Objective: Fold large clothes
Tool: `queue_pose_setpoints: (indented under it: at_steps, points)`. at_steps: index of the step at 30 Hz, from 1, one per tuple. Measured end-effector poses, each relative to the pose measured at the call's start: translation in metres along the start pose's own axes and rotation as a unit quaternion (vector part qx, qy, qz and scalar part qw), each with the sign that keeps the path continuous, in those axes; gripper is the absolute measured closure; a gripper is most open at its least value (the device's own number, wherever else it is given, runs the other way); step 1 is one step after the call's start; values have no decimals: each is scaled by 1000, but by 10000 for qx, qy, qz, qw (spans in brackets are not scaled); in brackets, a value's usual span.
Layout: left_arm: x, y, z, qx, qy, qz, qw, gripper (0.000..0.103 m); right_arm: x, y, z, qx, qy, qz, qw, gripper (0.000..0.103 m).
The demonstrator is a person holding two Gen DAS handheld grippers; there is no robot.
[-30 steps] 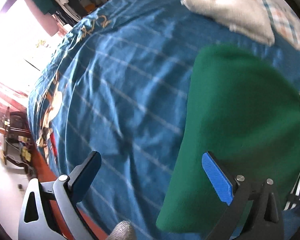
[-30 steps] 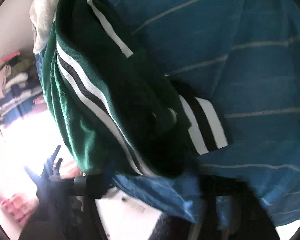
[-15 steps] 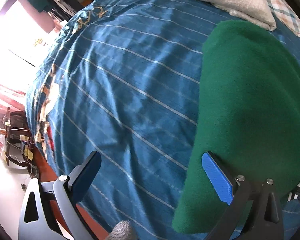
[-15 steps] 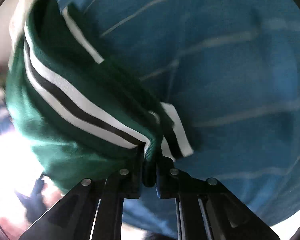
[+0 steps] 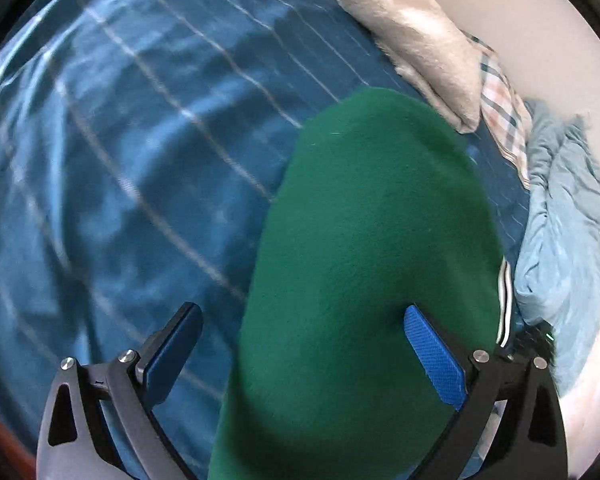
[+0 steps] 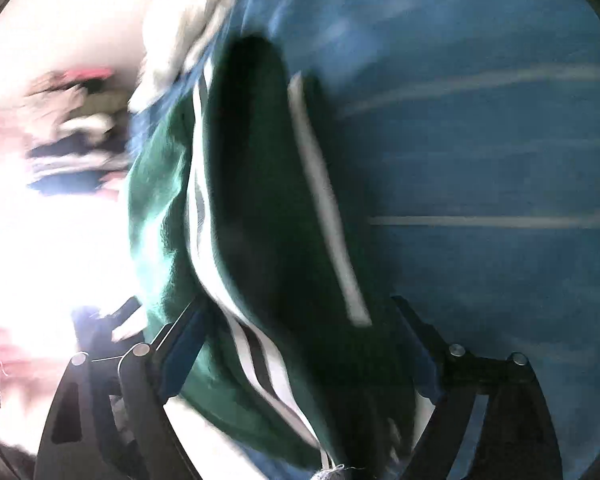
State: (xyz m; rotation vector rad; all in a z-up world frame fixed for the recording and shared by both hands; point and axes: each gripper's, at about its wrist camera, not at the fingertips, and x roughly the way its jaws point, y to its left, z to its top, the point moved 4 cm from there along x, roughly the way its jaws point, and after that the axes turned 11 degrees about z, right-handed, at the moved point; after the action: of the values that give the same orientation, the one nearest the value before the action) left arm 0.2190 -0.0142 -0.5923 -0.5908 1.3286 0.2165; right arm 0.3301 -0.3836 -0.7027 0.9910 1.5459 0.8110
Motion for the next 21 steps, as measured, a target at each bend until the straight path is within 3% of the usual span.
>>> queue_pose_setpoints:
  at_steps: [2,7,8,11,13,16,17,19,21]
  points:
    - [6,-6,4,139,14,-178,9997,0,24,-4,7,-31,383,366,9986,4]
    - [19,-24,12,661,134,-448,9967,0,45,3,12,-198,578,354,9975,4]
    - [19,-26,13,761,75,-408,9962,1,45,4,10,-171,538,329,9979,6]
    - [15,-26,20,894,-84,-478,9948,5,47,10,2,45,363,539,9979,33]
    - [9,-21,28,946,-100,-581,9938,7,52,18,-8,252,207,698,9970,37]
    - [5,-14,49,1144,-15,-700,9910,8,64,27,-38,989,-127,1348,9858,40]
    - [7,-12,55,1222,41,-728,9898,8,69,28,-48,1107,-214,1279,9854,41]
    - [17,-8,65,1538,353,-860,9837,8,77,24,-61,1091,-369,449,9923,38]
    - [26,-9,67,1904,617,-976,9749,7,78,21,-64,828,-576,-273,9945,20]
